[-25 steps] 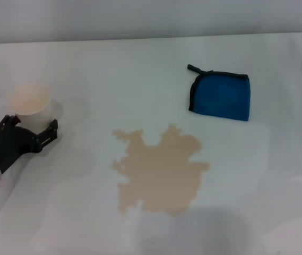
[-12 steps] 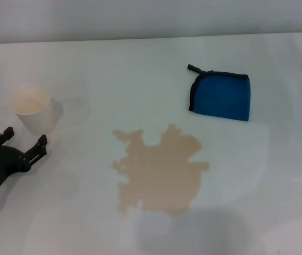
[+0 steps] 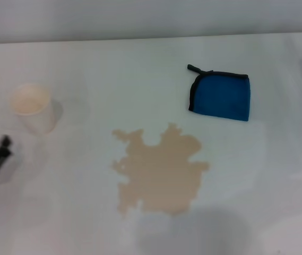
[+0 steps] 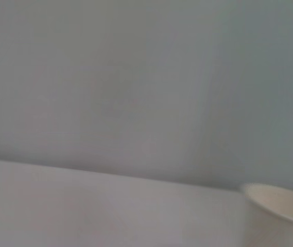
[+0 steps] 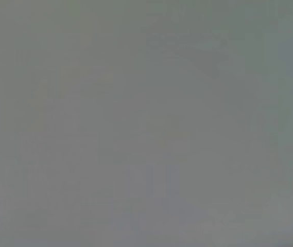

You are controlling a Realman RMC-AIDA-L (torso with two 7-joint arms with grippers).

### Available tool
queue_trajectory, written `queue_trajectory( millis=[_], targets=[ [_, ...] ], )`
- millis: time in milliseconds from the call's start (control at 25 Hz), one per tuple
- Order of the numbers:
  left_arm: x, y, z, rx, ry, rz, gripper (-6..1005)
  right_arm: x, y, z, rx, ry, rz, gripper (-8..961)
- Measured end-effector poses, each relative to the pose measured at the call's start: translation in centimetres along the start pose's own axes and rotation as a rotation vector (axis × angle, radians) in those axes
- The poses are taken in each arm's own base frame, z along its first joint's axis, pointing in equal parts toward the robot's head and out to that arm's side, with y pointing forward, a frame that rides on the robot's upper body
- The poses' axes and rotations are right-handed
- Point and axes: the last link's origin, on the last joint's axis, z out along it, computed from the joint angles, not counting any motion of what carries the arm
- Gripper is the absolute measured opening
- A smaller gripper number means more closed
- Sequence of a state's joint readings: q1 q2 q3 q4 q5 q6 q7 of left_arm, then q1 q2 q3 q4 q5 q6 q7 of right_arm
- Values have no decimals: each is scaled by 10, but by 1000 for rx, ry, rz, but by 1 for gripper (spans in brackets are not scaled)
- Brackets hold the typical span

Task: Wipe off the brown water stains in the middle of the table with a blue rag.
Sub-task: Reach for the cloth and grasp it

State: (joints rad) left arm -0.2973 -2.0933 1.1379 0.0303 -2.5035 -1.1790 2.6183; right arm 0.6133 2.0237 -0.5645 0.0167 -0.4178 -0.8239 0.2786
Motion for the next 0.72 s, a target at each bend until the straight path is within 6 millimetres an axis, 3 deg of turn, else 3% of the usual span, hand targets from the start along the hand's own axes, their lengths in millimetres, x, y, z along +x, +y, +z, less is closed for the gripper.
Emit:
queue_trajectory(
  millis=[240, 520, 720],
  targets=[
    [9, -25, -9, 145, 78, -114, 887, 7, 36, 4, -223, 105, 42, 778],
    [17, -30, -5, 150, 106, -100, 887, -13, 85, 11, -562, 196, -48, 778],
    [20, -30, -2, 152, 116, -101, 887, -43, 117, 11, -809, 332, -154, 778]
  ],
)
